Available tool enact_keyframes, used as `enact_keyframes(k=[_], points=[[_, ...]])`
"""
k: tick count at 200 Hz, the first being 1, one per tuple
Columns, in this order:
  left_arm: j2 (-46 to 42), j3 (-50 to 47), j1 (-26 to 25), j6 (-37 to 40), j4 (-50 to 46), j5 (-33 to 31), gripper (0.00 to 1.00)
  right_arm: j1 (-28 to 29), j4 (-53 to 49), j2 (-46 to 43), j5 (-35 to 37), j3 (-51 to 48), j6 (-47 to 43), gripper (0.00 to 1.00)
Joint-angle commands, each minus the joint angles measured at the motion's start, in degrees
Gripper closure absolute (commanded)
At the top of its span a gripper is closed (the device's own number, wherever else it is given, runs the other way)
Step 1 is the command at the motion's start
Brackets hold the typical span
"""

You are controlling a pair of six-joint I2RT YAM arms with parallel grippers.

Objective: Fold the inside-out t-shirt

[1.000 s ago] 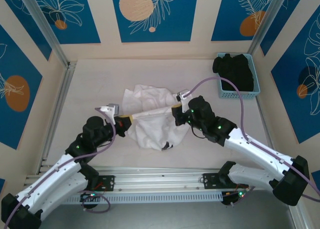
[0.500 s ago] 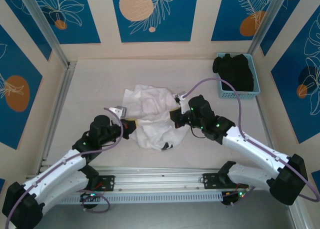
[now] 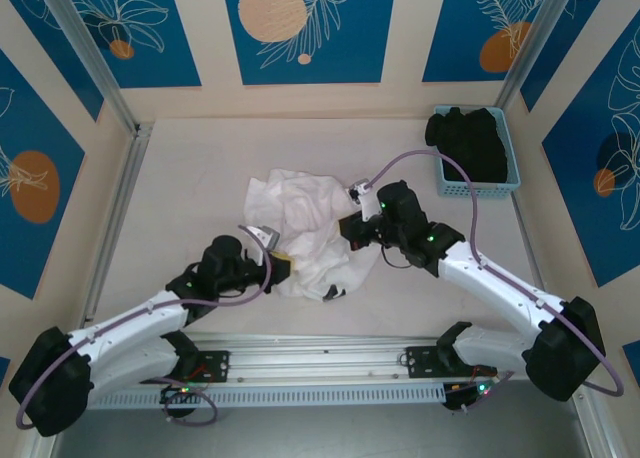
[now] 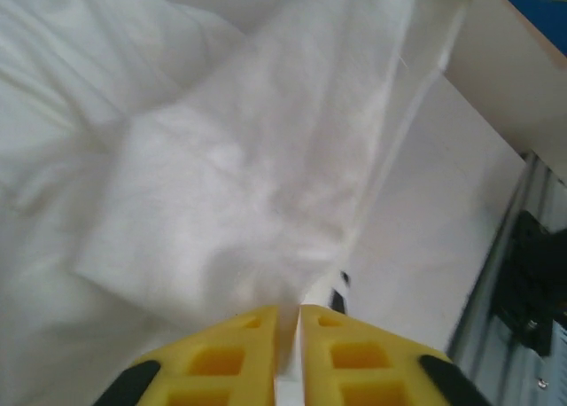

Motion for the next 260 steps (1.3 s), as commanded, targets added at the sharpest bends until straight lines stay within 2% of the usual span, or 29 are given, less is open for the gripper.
enact_keyframes(k=[1, 21, 53, 100, 119, 131, 179, 203, 260], points=[[0.7, 2.6, -1.4, 5.0, 1.5, 3.4, 0.72, -1.5, 2.3, -0.8, -6.3, -0.6, -1.5, 1.00], [-0.4, 4.1, -1.4, 7.5, -0.1, 1.3, 0.59, -3.0, 2.6, -1.4, -9.6, -1.8, -3.4, 1.00], [-1.8, 6.0, -1.5, 17.4, -1.0, -3.8, 0.55, -6.8, 4.5, -1.7, -17.8, -3.4, -4.3, 1.00], [3.1, 6.9, -1.4, 50.8, 1.7, -1.5, 0.51, -9.7, 5.9, -1.7, -22.1, -4.7, -3.5, 1.00], [8.0, 11.9, -1.2, 65.5, -4.3, 0.2, 0.51, -10.5, 6.0, -1.6, -23.3, -4.7, -3.1, 1.00], [11.8, 16.6, -0.8, 71.2, -9.3, 0.8, 0.51, -10.7, 5.9, -1.6, -23.7, -4.5, -3.1, 1.00], [22.0, 30.5, 0.6, 85.6, -26.8, 7.3, 0.48, -11.4, 6.6, -1.6, -24.4, -4.4, -3.0, 1.00], [24.0, 33.9, 0.7, 89.6, -33.6, 7.3, 0.46, -11.9, 6.4, -1.9, -24.5, -4.3, -3.0, 1.00], [27.5, 37.0, 1.1, 94.8, -38.2, 6.4, 0.44, -12.5, 7.1, -1.7, -24.4, -4.7, -2.3, 1.00]])
